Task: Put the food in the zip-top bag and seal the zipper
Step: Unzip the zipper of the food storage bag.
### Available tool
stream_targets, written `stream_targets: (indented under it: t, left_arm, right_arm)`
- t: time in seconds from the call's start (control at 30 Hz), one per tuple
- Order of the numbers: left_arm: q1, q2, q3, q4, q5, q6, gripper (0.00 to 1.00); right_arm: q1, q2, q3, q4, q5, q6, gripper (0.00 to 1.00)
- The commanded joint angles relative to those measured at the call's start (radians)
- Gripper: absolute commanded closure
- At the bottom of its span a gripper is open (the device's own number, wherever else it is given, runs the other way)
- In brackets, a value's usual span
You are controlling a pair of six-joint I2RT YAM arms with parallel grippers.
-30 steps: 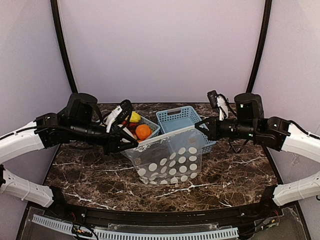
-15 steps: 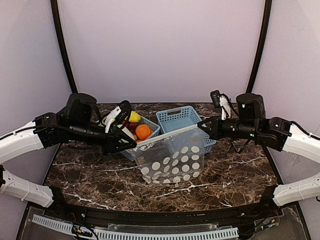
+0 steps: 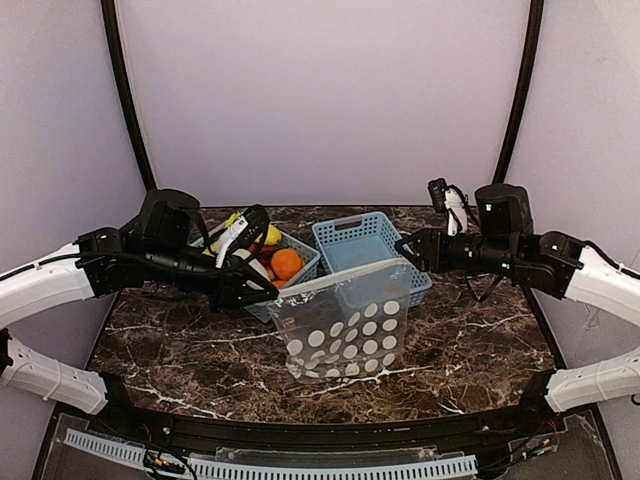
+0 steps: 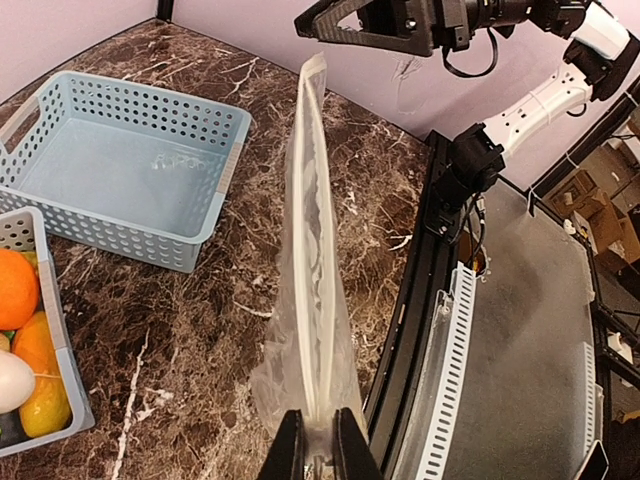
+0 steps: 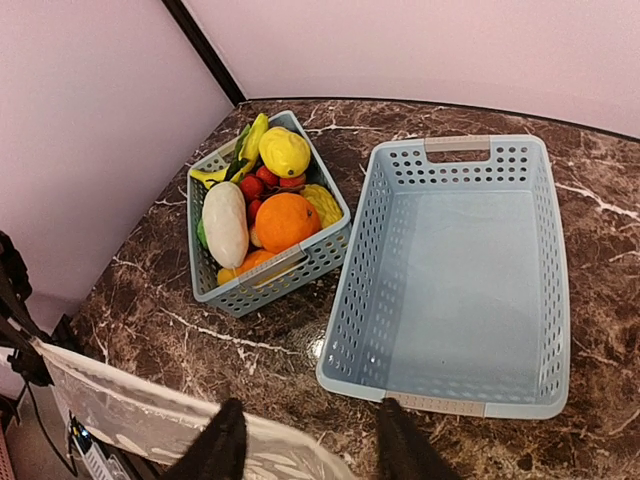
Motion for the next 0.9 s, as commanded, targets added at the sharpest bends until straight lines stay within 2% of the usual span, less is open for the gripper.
stream_targets:
  t: [0.0,0.07,0.27,0.37,0.47,0.7,0.87]
  left_arm:
    - [0.006,-0.047,-0.009,0.028,-0.095,-0.023,0.99]
    - [0.007,-0.082,0.005,0.008,-0.155,-0.017,0.99]
    - [0.006,-0.172,0.022,-0.104,-0.285,-0.007,0.99]
    - [0.006,-0.198,0.015,-0.159,-0.356,0.007,0.99]
    - [0.002,-0.196,-0.008,-0.159,-0.358,0.027,0.99]
    - [-0.117,-0.072,-0.026,-0.085,-0.374,0.069,0.99]
    - [-0.143,-0.052,-0.044,0.019,-0.366,0.067,0.99]
  right_arm:
    - [-0.009,-0.022,0.042,0.0,0.005,0.027,0.37]
    - [-0.009,-0.043,0.04,-0.004,0.005,0.04,0.28]
    - [-0.01,-0.065,0.031,-0.006,-0.05,0.107,0.18]
    - [-0.01,-0.055,0.015,0.031,-0.083,0.163,0.16]
    - [-0.008,-0.037,-0.005,0.083,-0.115,0.22,0.14]
    - [0.016,0.027,-0.044,0.186,-0.157,0.335,0.13]
    - [0.054,0.052,-0.085,0.252,-0.163,0.402,0.15]
